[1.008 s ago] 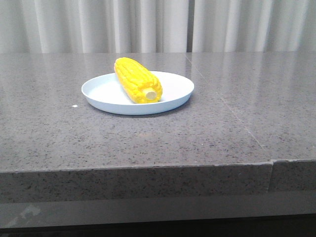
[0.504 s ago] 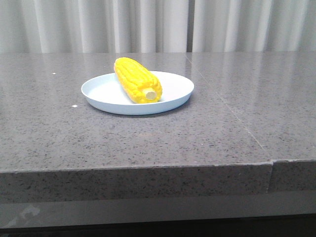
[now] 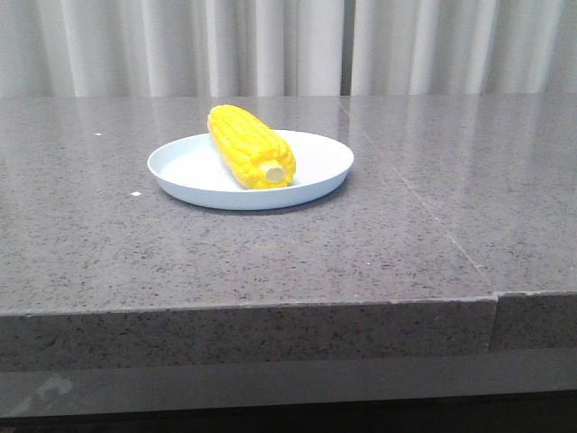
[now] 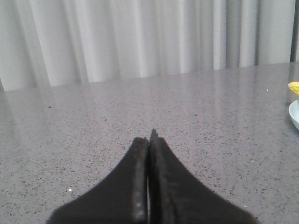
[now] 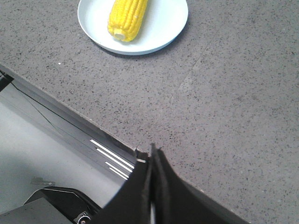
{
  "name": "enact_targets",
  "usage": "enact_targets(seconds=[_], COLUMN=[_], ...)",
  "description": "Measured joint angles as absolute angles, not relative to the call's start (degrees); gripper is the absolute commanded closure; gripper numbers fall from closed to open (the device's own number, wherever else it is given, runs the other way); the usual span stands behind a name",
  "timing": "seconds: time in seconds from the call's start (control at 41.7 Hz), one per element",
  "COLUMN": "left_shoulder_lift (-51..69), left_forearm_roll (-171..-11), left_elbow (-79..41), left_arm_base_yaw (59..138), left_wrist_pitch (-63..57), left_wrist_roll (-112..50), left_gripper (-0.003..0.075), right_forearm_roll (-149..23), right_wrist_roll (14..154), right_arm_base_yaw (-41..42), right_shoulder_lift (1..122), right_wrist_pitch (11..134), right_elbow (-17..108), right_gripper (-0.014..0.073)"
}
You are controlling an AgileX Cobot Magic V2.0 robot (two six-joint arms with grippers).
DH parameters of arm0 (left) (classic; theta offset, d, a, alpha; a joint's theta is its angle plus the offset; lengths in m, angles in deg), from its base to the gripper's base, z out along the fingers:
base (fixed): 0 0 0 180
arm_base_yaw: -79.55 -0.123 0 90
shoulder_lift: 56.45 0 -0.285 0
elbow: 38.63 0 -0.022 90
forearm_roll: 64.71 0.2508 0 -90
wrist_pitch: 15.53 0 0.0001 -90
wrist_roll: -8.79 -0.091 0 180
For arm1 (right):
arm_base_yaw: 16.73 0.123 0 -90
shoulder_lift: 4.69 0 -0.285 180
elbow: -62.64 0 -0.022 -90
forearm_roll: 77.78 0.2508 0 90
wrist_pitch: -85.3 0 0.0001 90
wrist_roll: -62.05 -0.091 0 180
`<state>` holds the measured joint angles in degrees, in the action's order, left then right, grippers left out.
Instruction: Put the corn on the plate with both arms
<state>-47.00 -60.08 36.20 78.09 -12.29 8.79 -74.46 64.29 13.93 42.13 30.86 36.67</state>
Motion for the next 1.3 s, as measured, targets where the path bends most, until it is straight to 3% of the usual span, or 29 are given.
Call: enact_targets(seconds=[1.295], left_shoulder_lift=[-48.9], left_forearm_roll=[-62.4], left_elbow=[38.9], left_arm_base_yaw=[77.9], left_wrist_pitch=[-14.6], left_wrist_roll=[8.8], left_gripper=[0.074], right_forearm_roll=[-74.5], right_wrist_roll=[64.3], right_arm_base_yaw=[13.9], right_shoulder_lift=[42.1], right_wrist_pitch=[30.9], right_elbow=[36.7], right_gripper=[0.0661])
